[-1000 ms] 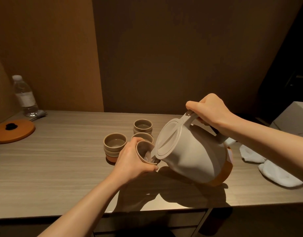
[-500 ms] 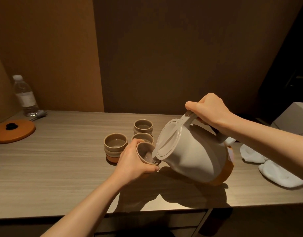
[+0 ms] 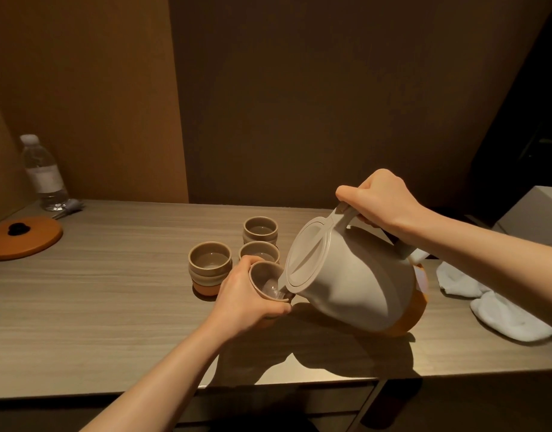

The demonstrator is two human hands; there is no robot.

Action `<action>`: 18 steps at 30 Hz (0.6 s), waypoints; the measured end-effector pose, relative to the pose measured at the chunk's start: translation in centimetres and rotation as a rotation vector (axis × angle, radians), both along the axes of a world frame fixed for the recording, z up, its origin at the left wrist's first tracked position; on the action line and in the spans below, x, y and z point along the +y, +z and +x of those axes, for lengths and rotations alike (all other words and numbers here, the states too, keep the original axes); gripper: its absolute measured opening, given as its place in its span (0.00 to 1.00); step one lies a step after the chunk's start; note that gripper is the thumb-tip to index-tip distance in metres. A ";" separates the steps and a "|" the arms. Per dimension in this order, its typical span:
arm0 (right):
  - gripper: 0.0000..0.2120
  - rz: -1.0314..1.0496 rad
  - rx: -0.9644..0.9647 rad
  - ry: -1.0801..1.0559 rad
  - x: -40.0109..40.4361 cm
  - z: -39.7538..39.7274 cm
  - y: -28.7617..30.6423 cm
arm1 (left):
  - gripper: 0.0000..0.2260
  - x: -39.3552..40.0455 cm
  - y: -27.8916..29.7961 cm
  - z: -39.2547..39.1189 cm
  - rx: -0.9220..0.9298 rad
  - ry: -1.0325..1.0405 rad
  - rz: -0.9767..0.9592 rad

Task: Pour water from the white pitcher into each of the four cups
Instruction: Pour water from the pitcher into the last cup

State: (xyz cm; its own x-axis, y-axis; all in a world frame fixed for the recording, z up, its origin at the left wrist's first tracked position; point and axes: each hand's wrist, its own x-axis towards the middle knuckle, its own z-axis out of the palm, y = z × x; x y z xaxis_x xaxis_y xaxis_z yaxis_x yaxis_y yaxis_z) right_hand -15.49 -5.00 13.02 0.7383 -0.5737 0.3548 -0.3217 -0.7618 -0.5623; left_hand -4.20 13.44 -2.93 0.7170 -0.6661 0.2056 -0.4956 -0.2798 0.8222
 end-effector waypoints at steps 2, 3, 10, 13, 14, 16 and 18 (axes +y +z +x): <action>0.23 -0.004 0.005 0.003 0.0 0.1 0.0 | 0.37 0.0 -0.1 0.0 0.001 0.001 -0.005; 0.23 -0.008 0.008 0.005 0.0 0.1 0.0 | 0.36 0.0 -0.1 0.0 0.003 0.000 -0.007; 0.23 -0.016 0.003 0.011 -0.2 0.3 -0.2 | 0.37 0.0 -0.5 0.1 0.022 0.004 -0.017; 0.23 -0.018 0.008 0.017 -0.2 0.3 -0.2 | 0.37 0.0 -0.6 0.1 0.032 0.007 -0.023; 0.23 -0.020 0.011 0.016 -0.2 0.3 -0.2 | 0.37 0.0 -0.6 0.1 0.033 0.007 -0.025; 0.22 -0.019 0.016 0.011 -0.2 0.3 -0.2 | 0.36 0.0 -0.6 0.1 0.034 0.003 -0.028; 0.22 -0.018 0.017 0.007 -0.1 0.4 -0.2 | 0.36 0.0 -0.6 0.1 0.037 0.001 -0.030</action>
State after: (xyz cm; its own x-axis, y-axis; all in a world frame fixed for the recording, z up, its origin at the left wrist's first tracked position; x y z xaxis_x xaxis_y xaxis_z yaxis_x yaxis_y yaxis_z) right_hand -15.13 -5.14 12.85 0.7479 -0.5626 0.3523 -0.3260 -0.7736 -0.5433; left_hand -4.10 13.42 -3.51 0.7255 -0.6591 0.1982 -0.4641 -0.2558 0.8481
